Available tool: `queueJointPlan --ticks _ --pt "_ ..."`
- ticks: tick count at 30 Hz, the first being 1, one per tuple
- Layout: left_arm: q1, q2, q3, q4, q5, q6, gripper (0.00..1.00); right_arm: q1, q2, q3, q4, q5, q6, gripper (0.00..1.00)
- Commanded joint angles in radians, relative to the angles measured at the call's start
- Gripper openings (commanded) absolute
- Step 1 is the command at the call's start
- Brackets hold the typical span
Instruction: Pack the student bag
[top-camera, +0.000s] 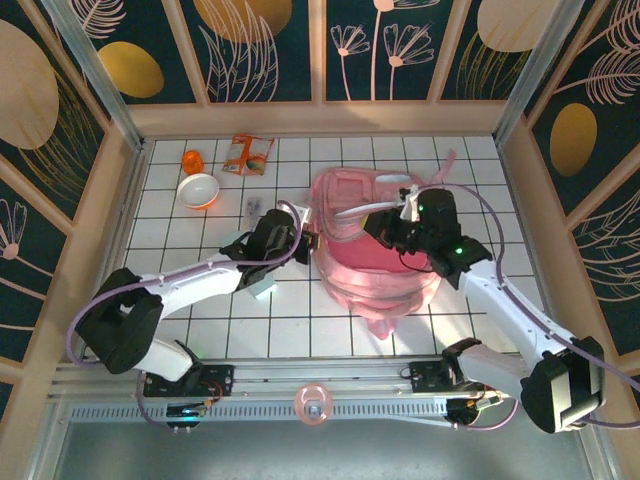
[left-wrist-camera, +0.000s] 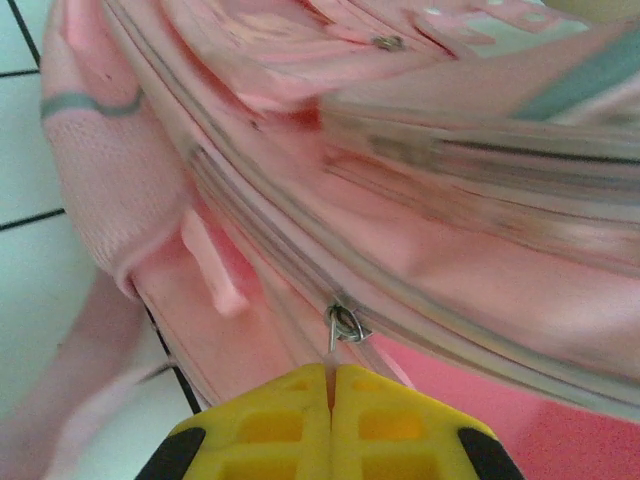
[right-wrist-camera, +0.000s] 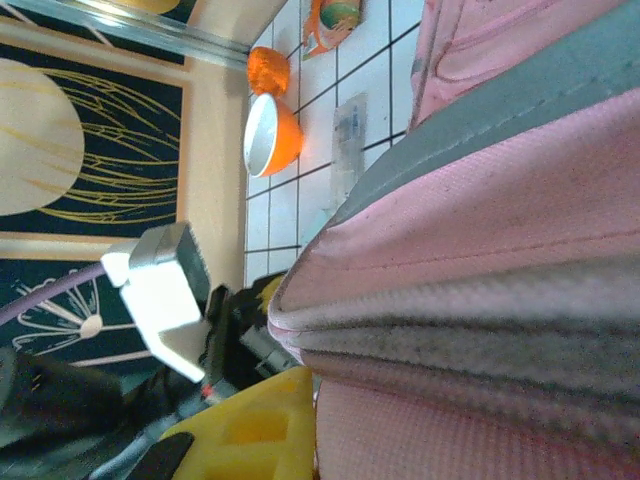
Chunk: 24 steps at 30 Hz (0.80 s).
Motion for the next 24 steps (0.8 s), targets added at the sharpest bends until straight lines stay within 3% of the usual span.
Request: queueJointPlan --ticks 1,6,15,16,21,24 --pt "0.052 0.049 0.042 0.036 -0.096 0.041 0.0 -0.049 -0.025 0.122 -0.071 -0.167 -0.111 0.0" --pt "0.096 0.137 0.102 0.084 -0.108 0.06 0.0 -0.097 -0.006 0.191 -0.155 -0.235 -0.167 0.0" --pt "0.163 0.219 0.168 0.112 -0.095 0.061 0.0 -0.13 0.018 0.226 -0.134 -0.284 -0.164 0.0" --pt "0.164 0.219 0.168 0.101 -0.088 0.06 0.02 -0.131 0.022 0.229 -0.14 -0.263 -0.167 0.0" --pt "0.165 0.13 0.168 0.028 -0.047 -0.018 0.4 -0.133 0.068 0.194 -0.064 -0.193 -0.168 0.0" --pt "0.166 0.044 0.152 -0.062 -0.046 -0.067 0.53 -0.125 0.107 0.161 0.032 -0.175 -0.144 0.0"
